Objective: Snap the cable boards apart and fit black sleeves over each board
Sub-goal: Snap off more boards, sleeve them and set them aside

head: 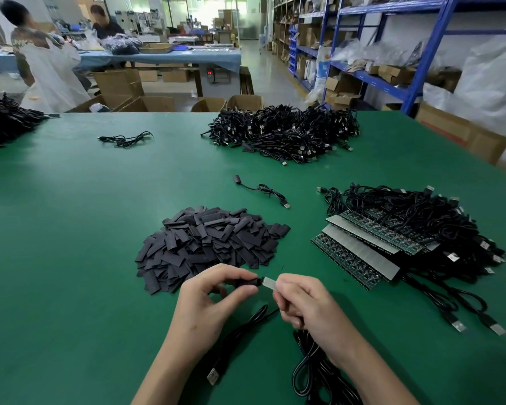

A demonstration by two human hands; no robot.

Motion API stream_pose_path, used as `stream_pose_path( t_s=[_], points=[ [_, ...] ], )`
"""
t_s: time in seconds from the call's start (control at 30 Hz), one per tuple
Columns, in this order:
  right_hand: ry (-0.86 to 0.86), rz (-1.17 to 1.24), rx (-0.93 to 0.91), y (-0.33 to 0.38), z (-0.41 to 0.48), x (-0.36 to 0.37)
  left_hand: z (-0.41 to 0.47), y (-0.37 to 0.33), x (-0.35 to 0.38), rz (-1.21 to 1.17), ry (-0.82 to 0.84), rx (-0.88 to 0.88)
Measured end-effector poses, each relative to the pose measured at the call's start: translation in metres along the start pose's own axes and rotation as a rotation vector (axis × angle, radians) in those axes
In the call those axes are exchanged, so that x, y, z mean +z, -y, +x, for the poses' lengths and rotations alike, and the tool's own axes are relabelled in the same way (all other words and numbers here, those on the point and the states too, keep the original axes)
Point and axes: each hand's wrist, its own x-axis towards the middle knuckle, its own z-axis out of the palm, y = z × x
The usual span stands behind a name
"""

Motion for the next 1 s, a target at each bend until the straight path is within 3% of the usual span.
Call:
stream_pose_path(
  t_s=[1.0],
  points=[
    [-0.028, -0.327, -0.077, 0.0007, -0.0009, -0.0004, 0.0004, 0.0049, 0.0005, 0.135, 0.024, 0.064]
  ],
)
